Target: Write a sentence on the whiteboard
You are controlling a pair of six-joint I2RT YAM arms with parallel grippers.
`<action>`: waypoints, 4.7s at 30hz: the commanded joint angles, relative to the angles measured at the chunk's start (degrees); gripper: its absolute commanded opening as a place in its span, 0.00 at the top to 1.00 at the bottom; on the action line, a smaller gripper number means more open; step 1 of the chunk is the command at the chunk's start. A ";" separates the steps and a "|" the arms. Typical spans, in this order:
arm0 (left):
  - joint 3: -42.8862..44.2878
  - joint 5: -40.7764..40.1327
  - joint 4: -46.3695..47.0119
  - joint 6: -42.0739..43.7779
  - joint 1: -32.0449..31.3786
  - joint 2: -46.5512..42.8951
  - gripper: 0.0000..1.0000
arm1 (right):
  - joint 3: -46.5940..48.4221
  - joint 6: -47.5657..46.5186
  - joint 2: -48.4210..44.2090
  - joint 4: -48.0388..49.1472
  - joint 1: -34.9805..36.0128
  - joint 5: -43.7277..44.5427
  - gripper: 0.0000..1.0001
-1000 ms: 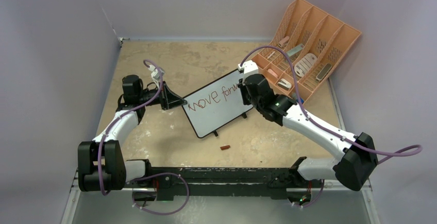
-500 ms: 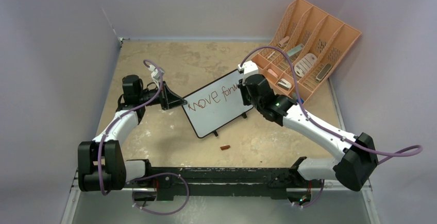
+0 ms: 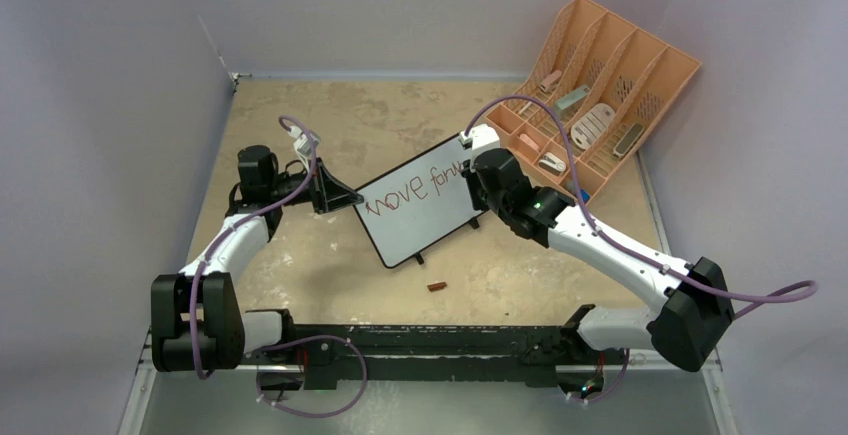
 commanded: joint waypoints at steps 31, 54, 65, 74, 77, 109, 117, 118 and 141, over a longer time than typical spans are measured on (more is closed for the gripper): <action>1.30 -0.18 -0.43 2.69 -0.28 0.56 1.00 | 4.31 -1.24 0.57 3.53 -0.42 3.05 1.00; 1.39 -0.35 -0.61 2.78 -0.27 0.52 1.00 | -0.70 0.57 -1.35 0.78 -0.57 2.27 1.00; 1.39 -0.49 -0.74 2.86 -0.27 0.56 1.00 | 0.66 0.46 -3.03 0.51 -0.59 3.31 1.00; 1.47 -0.46 -0.73 2.95 -0.33 0.65 1.00 | 2.56 -0.65 -2.93 1.85 -0.79 4.51 1.00; 1.47 -0.50 -0.87 2.95 -0.26 0.70 1.00 | 2.94 -0.82 -2.32 2.42 -0.87 4.03 1.00; 1.47 -0.18 -0.76 3.04 -0.31 0.69 1.00 | 0.58 0.01 -1.72 2.43 -1.49 2.29 1.00; 1.47 -0.18 -0.87 3.04 -0.27 0.57 1.00 | -1.33 0.71 -2.85 1.31 -1.50 2.73 1.00; 1.49 -0.22 -0.87 3.04 -0.28 0.57 1.00 | -1.38 0.78 -2.86 1.23 -1.50 2.79 1.00; 1.47 0.09 -0.83 2.95 -0.26 0.56 1.00 | 3.82 -1.10 0.36 3.42 -1.47 2.51 1.00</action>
